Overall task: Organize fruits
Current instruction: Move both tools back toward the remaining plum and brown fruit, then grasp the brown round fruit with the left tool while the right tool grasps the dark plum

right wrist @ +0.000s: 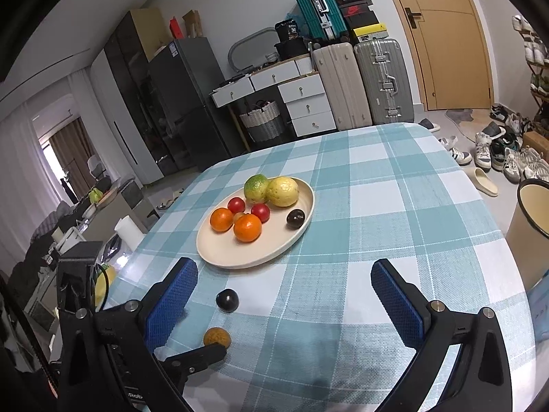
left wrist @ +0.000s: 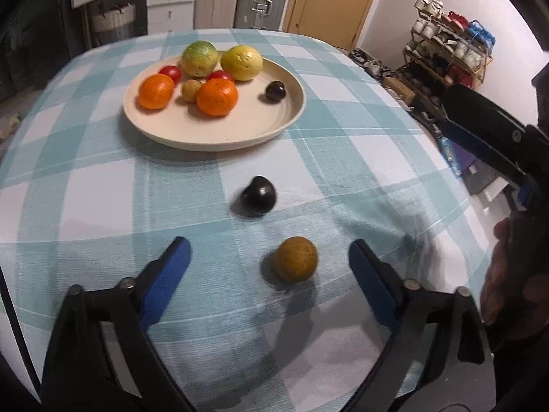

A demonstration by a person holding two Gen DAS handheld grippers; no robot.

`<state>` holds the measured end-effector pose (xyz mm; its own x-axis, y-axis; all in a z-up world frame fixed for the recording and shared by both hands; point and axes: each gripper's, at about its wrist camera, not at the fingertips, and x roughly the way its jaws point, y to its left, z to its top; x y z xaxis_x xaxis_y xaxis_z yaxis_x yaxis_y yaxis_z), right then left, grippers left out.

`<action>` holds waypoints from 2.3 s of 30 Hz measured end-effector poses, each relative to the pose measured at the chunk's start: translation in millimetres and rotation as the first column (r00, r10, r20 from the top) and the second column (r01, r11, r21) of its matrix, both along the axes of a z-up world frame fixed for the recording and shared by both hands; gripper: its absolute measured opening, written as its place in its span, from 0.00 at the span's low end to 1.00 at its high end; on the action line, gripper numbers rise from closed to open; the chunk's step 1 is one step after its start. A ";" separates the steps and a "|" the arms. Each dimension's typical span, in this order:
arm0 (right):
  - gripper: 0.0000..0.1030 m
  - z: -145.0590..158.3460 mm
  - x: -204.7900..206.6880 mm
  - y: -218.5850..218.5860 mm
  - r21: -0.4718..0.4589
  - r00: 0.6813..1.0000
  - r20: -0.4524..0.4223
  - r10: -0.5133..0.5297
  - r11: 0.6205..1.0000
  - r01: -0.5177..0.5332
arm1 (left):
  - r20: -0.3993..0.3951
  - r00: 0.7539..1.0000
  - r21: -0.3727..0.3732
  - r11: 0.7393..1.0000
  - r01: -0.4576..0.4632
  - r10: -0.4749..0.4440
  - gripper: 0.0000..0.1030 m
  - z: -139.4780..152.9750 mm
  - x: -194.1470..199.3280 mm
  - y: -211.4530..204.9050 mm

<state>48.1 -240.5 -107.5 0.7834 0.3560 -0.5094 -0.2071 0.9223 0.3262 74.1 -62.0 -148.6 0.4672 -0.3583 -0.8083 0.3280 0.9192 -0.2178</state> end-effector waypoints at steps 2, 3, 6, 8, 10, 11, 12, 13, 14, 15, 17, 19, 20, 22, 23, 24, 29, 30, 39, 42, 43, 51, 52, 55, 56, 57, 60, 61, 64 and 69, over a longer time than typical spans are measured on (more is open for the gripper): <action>1.00 -1.0 0.7 -1.8 0.002 1.000 -0.006 0.001 1.000 -0.001 | -0.024 1.000 -0.016 1.000 0.001 -0.002 0.79 -1.9 2.1 -0.3; 1.00 -1.6 1.1 -1.5 0.002 1.000 -0.008 0.001 1.000 -0.001 | -0.027 1.000 -0.014 1.000 0.002 -0.003 0.77 -2.9 2.6 -1.1; 1.00 -3.8 2.3 -3.2 0.007 1.000 -0.017 -0.001 1.000 0.001 | -0.037 0.999 0.012 1.000 0.005 -0.005 0.57 -5.8 2.5 -3.5; 1.00 -4.9 2.7 -3.5 0.009 1.000 -0.022 -0.005 1.000 0.005 | -0.033 0.999 0.011 1.000 0.018 -0.018 0.45 -5.2 0.9 -4.5; 1.00 -6.1 3.1 -4.1 0.013 1.000 -0.028 -0.008 1.000 0.008 | -0.040 0.999 0.004 0.999 0.035 -0.035 0.31 -4.7 -0.3 -5.7; 1.00 -6.5 3.4 -4.4 0.016 0.999 -0.030 -0.009 1.000 0.009 | -0.039 0.998 0.001 0.999 0.043 -0.043 0.26 -4.0 -1.4 -6.1; 1.00 -6.9 3.0 -4.2 0.016 0.999 -0.032 -0.009 1.000 0.010 | -0.036 0.998 -0.003 0.999 0.051 -0.051 0.23 -2.9 -2.4 -6.7; 1.00 -7.4 3.3 -4.0 0.017 0.999 -0.035 -0.009 1.000 0.010 | -0.030 0.998 0.000 0.999 0.053 -0.053 0.23 -1.4 -3.2 -6.9; 1.00 -7.8 3.3 -3.8 0.017 0.999 -0.037 -0.009 1.000 0.009 | -0.027 0.998 0.000 0.998 0.057 -0.057 0.23 -0.5 -3.8 -6.7; 1.00 -7.9 2.8 -3.5 0.016 0.999 -0.037 -0.008 1.000 0.008 | -0.028 0.998 -0.003 0.998 0.059 -0.059 0.23 0.2 -3.5 -5.7; 1.00 -9.2 3.1 -1.9 0.014 0.999 -0.043 -0.003 1.000 0.003 | -0.029 0.998 -0.023 0.998 0.051 -0.052 0.23 2.6 -3.1 -0.5; 1.00 -11.3 4.0 0.1 0.014 0.999 -0.050 0.003 1.000 -0.002 | -0.020 0.999 -0.037 0.998 0.041 -0.041 0.23 7.4 -3.1 6.8; 1.00 -12.2 4.5 1.1 0.018 0.999 -0.053 0.010 1.000 -0.009 | -0.017 0.999 -0.042 0.998 0.036 -0.037 0.23 9.1 -3.3 9.4; 1.00 -14.2 5.3 3.2 0.037 0.998 -0.057 0.036 0.999 -0.034 | -0.008 1.000 -0.055 0.998 0.018 -0.018 0.23 13.8 -3.1 19.2; 1.00 -15.4 6.1 5.6 0.041 0.997 -0.061 0.046 0.998 -0.044 | -0.005 1.000 -0.060 0.998 0.008 -0.009 0.23 15.4 -3.2 23.8; 1.00 -16.3 6.2 7.5 0.039 0.997 -0.064 0.048 0.998 -0.046 | -0.004 1.000 -0.066 0.998 -0.002 0.002 0.23 16.9 -3.0 29.2; 1.00 -26.7 14.6 23.9 0.023 0.992 -0.105 0.074 0.997 -0.072 | 0.000 0.998 -0.085 0.995 -0.060 0.060 0.23 22.0 -0.8 58.0; 1.00 -28.5 16.4 26.9 0.021 0.991 -0.112 0.078 0.997 -0.076 | 0.001 0.997 -0.087 0.994 -0.073 0.073 0.23 22.8 -0.2 63.1; 0.99 -41.8 31.3 67.8 -0.041 0.976 -0.148 0.160 0.985 -0.168 | 0.005 0.989 -0.111 0.983 -0.147 0.148 0.23 28.7 5.0 102.7; 0.99 -46.7 34.3 79.9 -0.062 0.971 -0.160 0.178 0.980 -0.189 | 0.000 0.986 -0.120 0.979 -0.167 0.168 0.23 27.0 8.4 111.7; 0.96 -47.9 35.5 82.7 -0.066 0.970 -0.163 0.182 0.979 -0.195 | -0.002 0.985 -0.123 0.978 -0.170 0.171 0.23 26.7 8.7 113.8; 0.78 -60.3 50.4 100.5 -0.093 0.953 -0.218 0.211 0.967 -0.235 | -0.018 0.981 -0.141 0.971 -0.192 0.191 0.23 19.2 15.8 125.7; 0.70 -61.0 51.4 102.2 -0.093 0.951 -0.220 0.219 0.965 -0.243 | -0.022 0.981 -0.142 0.971 -0.194 0.193 0.23 17.7 16.5 127.0; 0.62 -63.4 53.6 107.5 -0.127 0.950 -0.229 0.211 0.962 -0.243 | -0.033 0.980 -0.145 0.969 -0.201 0.199 0.23 13.1 18.2 130.6; 0.55 -64.4 54.3 108.7 -0.131 0.949 -0.231 0.215 0.960 -0.249 | -0.035 0.979 -0.147 0.968 -0.203 0.200 0.23 11.9 18.7 131.5; 0.52 -65.2 54.5 109.9 -0.135 0.947 -0.234 0.219 0.958 -0.254 | -0.039 0.979 -0.149 0.967 -0.206 0.202 0.23 10.8 19.2 132.8; 0.43 -67.9 54.3 116.9 -0.168 0.944 -0.241 0.225 0.948 -0.269 | -0.042 0.978 -0.152 0.966 -0.208 0.204 0.23 9.2 21.2 134.4; 0.32 -68.8 54.3 119.6 -0.182 0.941 -0.249 0.228 0.944 -0.277 | -0.042 0.978 -0.152 0.966 -0.209 0.205 0.23 9.1 21.6 134.8; 0.26 -67.5 52.4 124.7 -0.225 0.943 -0.239 0.231 0.932 -0.285 | -0.041 0.977 -0.154 0.965 -0.212 0.208 0.23 9.0 22.6 135.2; 0.25 -65.2 52.0 119.9 -0.184 0.945 -0.220 0.242 0.941 -0.284 | -0.041 0.977 -0.157 0.965 -0.212 0.208 0.23 9.9 23.5 133.6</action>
